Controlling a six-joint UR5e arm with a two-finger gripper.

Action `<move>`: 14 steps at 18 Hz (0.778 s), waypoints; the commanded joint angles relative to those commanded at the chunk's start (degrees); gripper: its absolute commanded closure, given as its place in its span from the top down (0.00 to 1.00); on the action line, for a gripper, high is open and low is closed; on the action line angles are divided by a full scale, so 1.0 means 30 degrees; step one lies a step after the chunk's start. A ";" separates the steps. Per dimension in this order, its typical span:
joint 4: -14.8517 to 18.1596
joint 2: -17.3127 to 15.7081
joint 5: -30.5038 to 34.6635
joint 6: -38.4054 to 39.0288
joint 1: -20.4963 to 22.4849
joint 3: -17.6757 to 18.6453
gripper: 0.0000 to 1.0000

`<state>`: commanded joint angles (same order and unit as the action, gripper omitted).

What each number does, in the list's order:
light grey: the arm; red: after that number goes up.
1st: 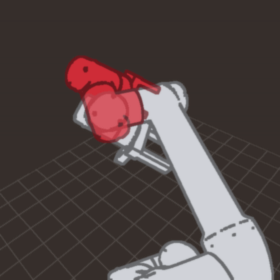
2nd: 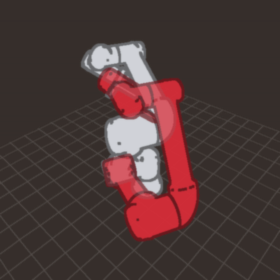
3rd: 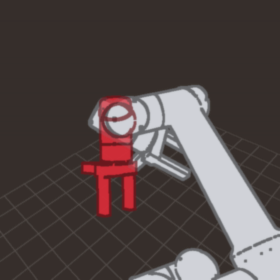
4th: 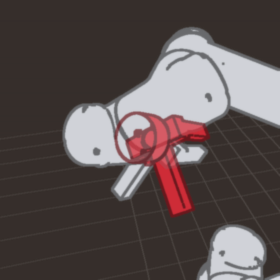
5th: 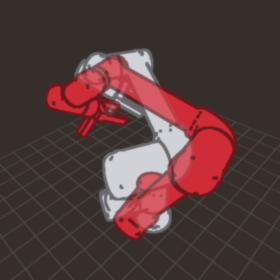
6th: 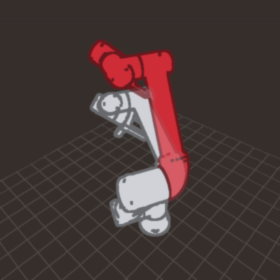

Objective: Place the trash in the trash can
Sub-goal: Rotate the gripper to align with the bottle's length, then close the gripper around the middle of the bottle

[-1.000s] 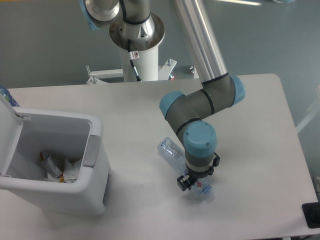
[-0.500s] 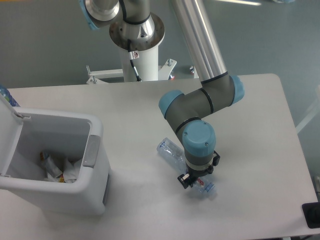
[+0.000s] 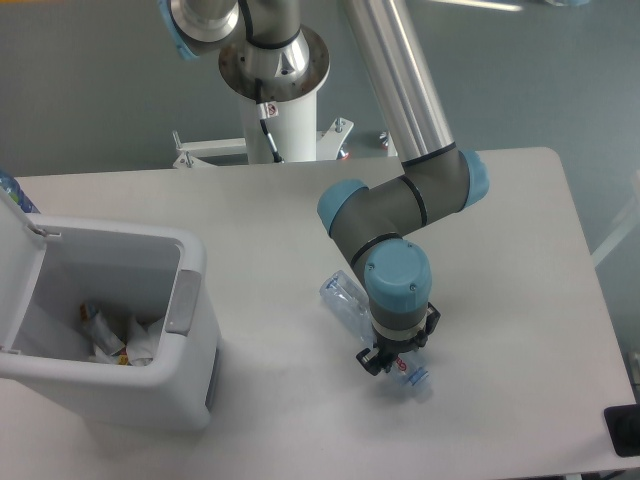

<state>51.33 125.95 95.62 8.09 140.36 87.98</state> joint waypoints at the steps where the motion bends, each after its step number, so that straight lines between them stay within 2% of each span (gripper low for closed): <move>1: -0.0029 -0.0058 0.0000 0.0000 0.0000 0.0000 0.61; 5: -0.0233 -0.0759 -0.0058 -0.0058 0.0000 -0.0029 0.61; 7: -0.0584 -0.1257 -0.0291 -0.0816 0.0058 -0.0495 0.61; 9: -0.1433 -0.1610 -0.1282 -0.0966 0.0146 -0.1140 0.61; 14: -0.1670 -0.2196 -0.5178 -0.0967 0.0410 -0.3979 0.61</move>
<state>46.32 119.36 80.09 5.19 141.59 76.04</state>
